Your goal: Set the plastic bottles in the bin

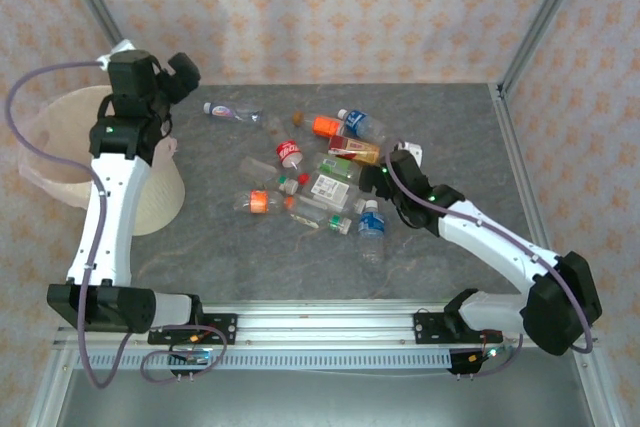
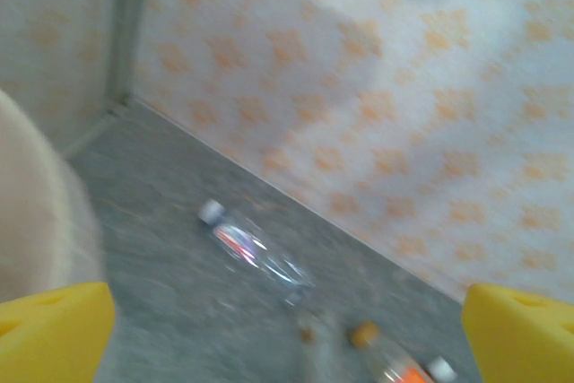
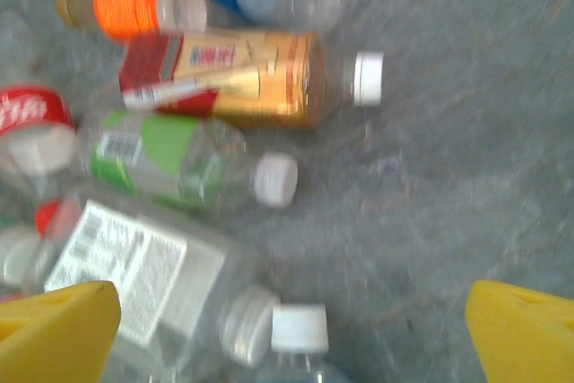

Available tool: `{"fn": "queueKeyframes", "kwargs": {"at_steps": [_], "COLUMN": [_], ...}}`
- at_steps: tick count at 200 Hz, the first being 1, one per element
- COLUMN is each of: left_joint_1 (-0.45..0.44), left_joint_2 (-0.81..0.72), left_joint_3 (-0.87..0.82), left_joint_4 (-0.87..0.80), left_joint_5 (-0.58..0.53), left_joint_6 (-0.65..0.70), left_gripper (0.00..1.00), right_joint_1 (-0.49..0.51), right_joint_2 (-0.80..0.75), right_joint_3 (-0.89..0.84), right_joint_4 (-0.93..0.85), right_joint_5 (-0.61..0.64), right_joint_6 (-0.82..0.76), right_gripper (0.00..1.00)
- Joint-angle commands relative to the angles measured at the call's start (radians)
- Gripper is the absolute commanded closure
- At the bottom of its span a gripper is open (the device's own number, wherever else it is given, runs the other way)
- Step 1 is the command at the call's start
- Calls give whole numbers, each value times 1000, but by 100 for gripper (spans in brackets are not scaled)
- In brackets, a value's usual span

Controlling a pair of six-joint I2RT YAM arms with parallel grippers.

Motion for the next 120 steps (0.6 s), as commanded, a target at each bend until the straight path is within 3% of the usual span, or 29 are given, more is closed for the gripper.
{"fn": "queueKeyframes", "kwargs": {"at_steps": [1, 21, 45, 120], "left_joint_1": [-73, -155, -218, -261], "left_joint_2": [-49, -59, -64, -19], "left_joint_3": [-78, -118, -171, -197], "left_joint_4": [123, 125, 161, 148], "left_joint_5": [179, 202, 235, 293], "left_joint_6": [-85, -74, -74, -60], "left_gripper": [0, 0, 0, 0], "right_joint_1": [11, 54, 85, 139], "right_joint_2": [-53, -48, -34, 76], "right_joint_3": [-42, -70, -90, -146], "right_joint_4": [-168, -235, -285, -205], "right_joint_5": [-171, -261, -229, -299], "right_joint_6": [48, 52, 103, 135], "right_gripper": [2, 2, 2, 6]}}
